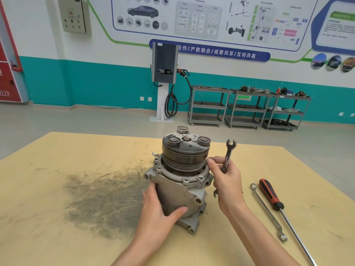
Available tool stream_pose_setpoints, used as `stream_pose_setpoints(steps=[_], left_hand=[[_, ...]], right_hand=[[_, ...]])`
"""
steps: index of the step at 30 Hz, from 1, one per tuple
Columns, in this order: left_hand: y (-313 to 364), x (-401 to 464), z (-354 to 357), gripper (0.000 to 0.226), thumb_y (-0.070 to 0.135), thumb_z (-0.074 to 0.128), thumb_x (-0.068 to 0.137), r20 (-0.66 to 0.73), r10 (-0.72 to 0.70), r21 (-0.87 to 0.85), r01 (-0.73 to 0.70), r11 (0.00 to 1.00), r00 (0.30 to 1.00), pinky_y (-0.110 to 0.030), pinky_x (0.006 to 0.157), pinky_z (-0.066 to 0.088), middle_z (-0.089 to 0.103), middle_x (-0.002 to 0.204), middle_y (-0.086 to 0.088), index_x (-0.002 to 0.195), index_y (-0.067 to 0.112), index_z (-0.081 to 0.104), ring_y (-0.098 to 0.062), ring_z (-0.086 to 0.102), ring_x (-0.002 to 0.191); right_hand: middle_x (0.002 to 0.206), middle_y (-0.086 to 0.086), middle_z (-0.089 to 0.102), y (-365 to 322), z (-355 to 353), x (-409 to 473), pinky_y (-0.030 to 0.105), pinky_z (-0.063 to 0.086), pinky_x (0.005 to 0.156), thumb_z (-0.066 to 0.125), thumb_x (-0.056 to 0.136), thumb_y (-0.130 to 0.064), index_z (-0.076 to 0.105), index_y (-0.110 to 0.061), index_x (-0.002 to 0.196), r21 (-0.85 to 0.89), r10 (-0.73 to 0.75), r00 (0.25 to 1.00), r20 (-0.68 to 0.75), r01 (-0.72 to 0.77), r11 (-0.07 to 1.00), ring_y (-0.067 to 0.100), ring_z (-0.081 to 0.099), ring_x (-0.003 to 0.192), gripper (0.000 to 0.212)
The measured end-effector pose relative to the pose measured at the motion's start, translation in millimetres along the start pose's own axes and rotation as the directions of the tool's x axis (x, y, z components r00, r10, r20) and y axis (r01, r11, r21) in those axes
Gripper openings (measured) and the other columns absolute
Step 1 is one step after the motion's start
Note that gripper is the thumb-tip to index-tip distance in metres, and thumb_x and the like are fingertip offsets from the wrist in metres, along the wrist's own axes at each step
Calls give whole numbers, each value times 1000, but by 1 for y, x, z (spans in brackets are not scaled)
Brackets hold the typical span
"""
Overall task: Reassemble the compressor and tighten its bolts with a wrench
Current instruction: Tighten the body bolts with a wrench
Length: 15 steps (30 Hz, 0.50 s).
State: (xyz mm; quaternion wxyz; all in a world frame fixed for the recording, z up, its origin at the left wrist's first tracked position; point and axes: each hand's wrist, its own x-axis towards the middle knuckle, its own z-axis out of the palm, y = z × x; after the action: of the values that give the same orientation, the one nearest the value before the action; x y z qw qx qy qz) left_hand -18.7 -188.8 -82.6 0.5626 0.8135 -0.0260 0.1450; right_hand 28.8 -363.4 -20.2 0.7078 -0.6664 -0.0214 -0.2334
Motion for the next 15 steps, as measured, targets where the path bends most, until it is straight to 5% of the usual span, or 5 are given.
stream_pose_setpoints(steps=[7, 10, 15], left_hand=[[2, 0, 0, 103, 44, 84, 67, -2, 13, 0, -13, 1000, 1000, -41, 114, 33, 38, 143, 8, 146, 26, 20, -15, 33, 139], [3, 0, 0, 104, 42, 84, 68, -1, 18, -8, -18, 1000, 1000, -44, 116, 30, 37, 148, 6, 148, 24, 20, -19, 27, 144], [1, 1, 1, 103, 40, 85, 68, -6, 36, -4, -36, 999, 999, -44, 116, 30, 37, 148, 10, 147, 27, 20, -16, 29, 142]], right_hand=[[69, -8, 54, 0, -2, 1, 16, 33, 54, 59, 96, -17, 69, -12, 98, 6, -27, 999, 35, 27, 1000, 1, 42, 57, 11], [59, -8, 51, -2, -1, 3, 10, 34, 45, 64, 93, -14, 64, -13, 89, 20, -22, 999, 46, 22, 1000, -1, 41, 47, 4], [66, -2, 53, -2, -2, 6, 21, 27, 35, 62, 95, -22, 62, -16, 92, -4, 13, 996, 83, -13, 1000, 3, 35, 41, 8]])
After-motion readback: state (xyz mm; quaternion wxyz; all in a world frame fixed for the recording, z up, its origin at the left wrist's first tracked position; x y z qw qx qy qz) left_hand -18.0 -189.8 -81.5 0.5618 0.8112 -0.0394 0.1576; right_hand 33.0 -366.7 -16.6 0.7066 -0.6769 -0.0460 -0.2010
